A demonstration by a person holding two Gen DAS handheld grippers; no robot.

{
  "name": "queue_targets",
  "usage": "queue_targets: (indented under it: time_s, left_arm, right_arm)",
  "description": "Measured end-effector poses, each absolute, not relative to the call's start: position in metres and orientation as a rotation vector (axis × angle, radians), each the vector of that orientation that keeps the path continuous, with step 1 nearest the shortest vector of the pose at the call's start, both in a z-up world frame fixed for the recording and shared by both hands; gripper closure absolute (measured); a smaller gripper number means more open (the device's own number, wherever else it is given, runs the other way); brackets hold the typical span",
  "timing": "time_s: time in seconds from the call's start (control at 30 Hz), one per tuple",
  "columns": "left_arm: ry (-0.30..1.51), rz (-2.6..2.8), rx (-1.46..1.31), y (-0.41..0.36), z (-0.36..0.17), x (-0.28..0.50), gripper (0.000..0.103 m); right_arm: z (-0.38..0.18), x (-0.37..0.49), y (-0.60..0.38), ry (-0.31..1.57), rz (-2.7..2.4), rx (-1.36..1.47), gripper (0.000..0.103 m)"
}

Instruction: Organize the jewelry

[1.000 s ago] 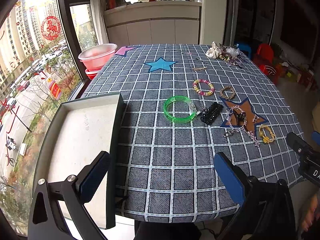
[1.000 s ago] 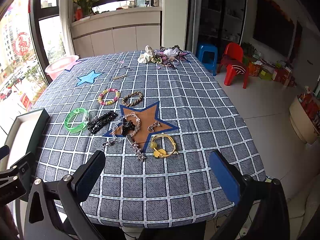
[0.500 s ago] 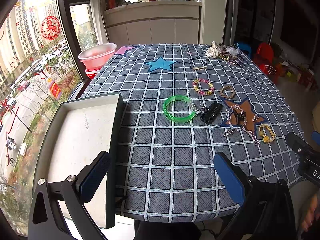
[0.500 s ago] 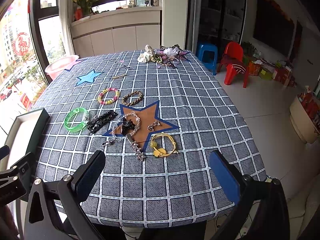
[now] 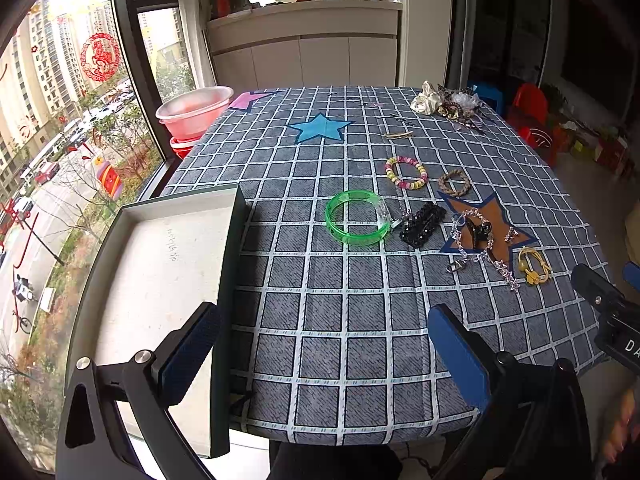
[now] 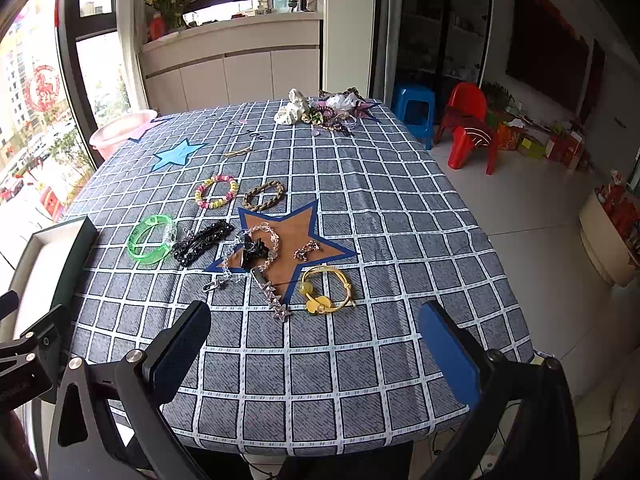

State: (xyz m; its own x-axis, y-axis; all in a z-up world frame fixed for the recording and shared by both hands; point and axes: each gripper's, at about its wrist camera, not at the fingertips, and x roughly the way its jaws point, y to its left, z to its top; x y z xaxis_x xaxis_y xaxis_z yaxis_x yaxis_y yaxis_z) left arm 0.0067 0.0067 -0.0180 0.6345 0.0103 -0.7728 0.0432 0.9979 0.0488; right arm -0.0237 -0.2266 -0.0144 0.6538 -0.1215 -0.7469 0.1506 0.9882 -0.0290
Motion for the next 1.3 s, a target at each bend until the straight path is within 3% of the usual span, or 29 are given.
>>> queue_targets:
  time_s: [0.47, 1.3]
  left_arm:
    - [0.925, -0.045, 0.051, 0.009, -0.028, 0.029, 0.0]
    - [1.058, -0.068, 0.057, 0.006, -0.08, 0.176, 0.0]
  right_arm:
    - [-0.025, -0.014, -0.235, 0.88, -0.157, 0.046, 0.0]
    - [-0.098, 0.062, -0.282, 1.093, -0.13, 0.091, 0.005]
